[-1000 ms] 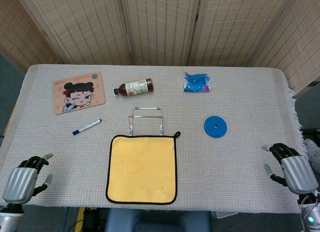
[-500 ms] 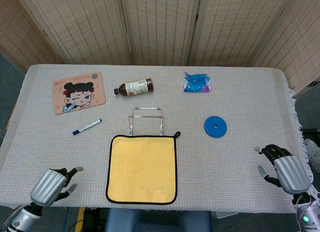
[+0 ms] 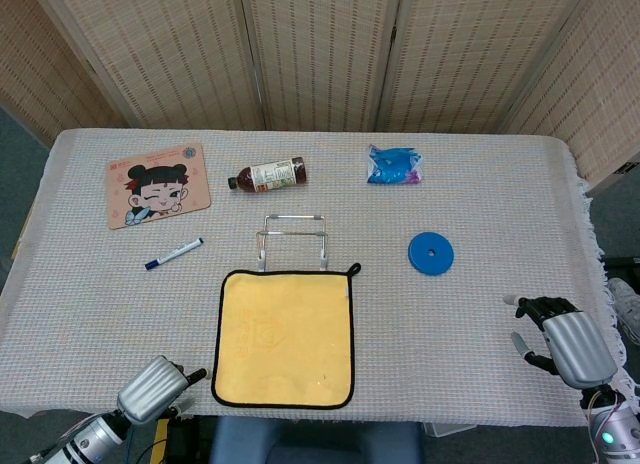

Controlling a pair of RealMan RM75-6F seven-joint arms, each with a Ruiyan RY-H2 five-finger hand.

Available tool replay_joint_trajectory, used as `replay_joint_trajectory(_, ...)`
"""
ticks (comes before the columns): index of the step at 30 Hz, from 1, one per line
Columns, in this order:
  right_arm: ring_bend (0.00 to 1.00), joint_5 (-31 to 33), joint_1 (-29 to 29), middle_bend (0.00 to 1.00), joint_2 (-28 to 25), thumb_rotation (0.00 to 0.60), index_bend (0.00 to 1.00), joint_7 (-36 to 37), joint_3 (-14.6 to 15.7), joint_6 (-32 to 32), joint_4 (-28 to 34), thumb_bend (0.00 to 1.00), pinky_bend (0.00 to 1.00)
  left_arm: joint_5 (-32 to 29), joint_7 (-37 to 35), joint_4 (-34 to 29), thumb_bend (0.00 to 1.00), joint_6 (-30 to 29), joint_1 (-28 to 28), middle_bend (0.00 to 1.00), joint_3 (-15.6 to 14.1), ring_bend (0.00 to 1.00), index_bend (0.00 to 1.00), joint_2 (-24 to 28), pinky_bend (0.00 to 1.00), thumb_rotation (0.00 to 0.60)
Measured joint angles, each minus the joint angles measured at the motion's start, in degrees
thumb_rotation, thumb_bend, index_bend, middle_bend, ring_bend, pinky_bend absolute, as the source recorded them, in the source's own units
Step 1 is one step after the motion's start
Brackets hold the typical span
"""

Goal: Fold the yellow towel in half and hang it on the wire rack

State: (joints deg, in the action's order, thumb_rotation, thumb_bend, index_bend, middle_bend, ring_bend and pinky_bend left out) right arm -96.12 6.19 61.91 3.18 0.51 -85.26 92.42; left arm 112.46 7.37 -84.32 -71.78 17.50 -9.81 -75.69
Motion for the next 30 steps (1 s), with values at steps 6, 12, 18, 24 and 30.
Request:
replay_joint_trajectory(6,0.43,0.1,0.1,0.48,-0.1,0.600,0.28,-0.1,0.0,0.2,0.2,0.39,0.36,-0.3,-0.5,2.6,0.35,0.5,0.5,0.96,-0.5,0.83,0.39,-2.9,0.97,0.600)
replay_joint_trajectory(12,0.44,0.2,0.3,0.49,-0.3,0.600,0.28,-0.4,0.0,0.4,0.6,0.39,0.36,-0.4,-1.6,6.8,0.35,-0.4,0.6,0.96,-0.9,0.83,0.39,-6.7,0.97,0.600)
replay_joint_trajectory(18,0.44,0.3,0.3,0.49,-0.6,0.600,0.28,-0.7,0.0,0.4,1.0,0.39,0.36,-0.4,-2.4,9.7,0.35,-1.3,0.7,0.96,-1.5,0.83,0.40,-9.4,0.97,0.600)
replay_joint_trajectory(24,0.44,0.5,0.2,0.49,-0.7,0.600,0.28,-0.9,0.0,0.3,1.2,0.39,0.36,-0.6,-2.9,11.3,0.35,-1.4,1.2,0.97,-1.9,0.83,0.42,-11.6,0.97,0.600)
replay_joint_trajectory(30,0.45,0.7,0.1,0.49,-0.9,0.600,0.28,-0.8,0.0,0.1,1.2,0.39,0.36,-1.4,-3.2,11.8,0.35,-1.1,2.1,0.97,-1.6,0.83,0.44,-13.2,0.97,0.600)
